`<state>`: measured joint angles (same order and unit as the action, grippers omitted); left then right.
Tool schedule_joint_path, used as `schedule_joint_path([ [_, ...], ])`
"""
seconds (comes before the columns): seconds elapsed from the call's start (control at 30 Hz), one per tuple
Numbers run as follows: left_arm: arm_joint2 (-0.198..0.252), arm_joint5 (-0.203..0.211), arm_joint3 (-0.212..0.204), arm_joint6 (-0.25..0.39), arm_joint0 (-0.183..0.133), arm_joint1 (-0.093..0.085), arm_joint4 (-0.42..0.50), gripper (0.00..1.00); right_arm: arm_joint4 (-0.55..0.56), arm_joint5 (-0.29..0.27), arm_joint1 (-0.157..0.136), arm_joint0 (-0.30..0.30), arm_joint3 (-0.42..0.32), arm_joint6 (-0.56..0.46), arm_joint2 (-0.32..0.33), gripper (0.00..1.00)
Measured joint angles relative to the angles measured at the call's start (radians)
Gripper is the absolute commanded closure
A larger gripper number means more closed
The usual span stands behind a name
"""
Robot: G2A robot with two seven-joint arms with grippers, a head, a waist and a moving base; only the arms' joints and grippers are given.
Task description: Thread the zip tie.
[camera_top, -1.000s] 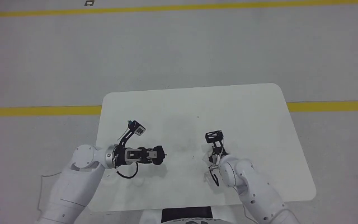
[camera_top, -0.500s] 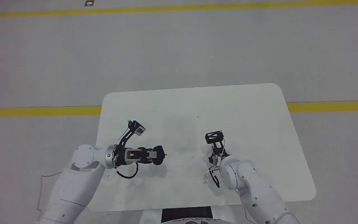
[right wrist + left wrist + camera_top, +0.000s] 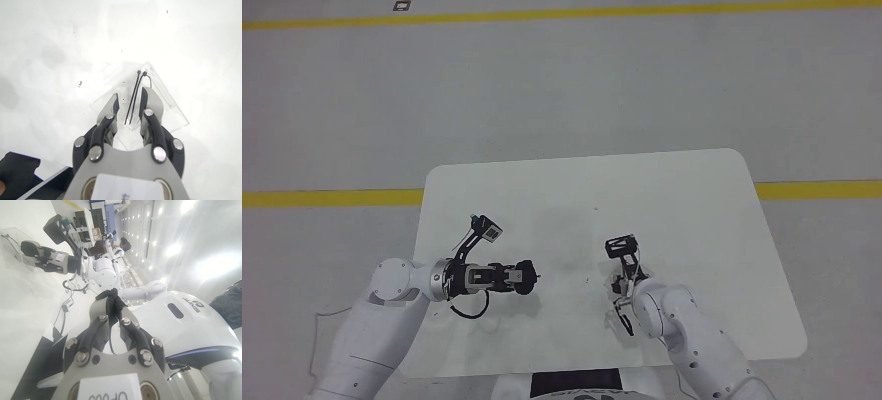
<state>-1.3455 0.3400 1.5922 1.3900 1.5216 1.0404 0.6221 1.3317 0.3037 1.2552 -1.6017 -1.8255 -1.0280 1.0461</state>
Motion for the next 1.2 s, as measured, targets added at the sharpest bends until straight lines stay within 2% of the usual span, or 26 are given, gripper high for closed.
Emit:
schedule_joint_path([
  [0.33, 0.000, 0.000, 0.000, 0.000, 0.000, 0.000, 0.000, 1.00, 0.011, -0.006, 0.004, 0.003, 0.005, -0.014, -0.007, 0.78],
  [0.73, 0.000, 0.000, 0.000, 0.000, 0.000, 0.000, 0.000, 1.00, 0.011, -0.021, 0.009, 0.001, 0.000, -0.016, -0.009, 0.85],
  [1.2, 0.000, 0.000, 0.000, 0.000, 0.000, 0.000, 0.000, 1.00, 0.009, -0.031, 0.014, 0.010, 0.015, -0.034, -0.013, 0.85],
])
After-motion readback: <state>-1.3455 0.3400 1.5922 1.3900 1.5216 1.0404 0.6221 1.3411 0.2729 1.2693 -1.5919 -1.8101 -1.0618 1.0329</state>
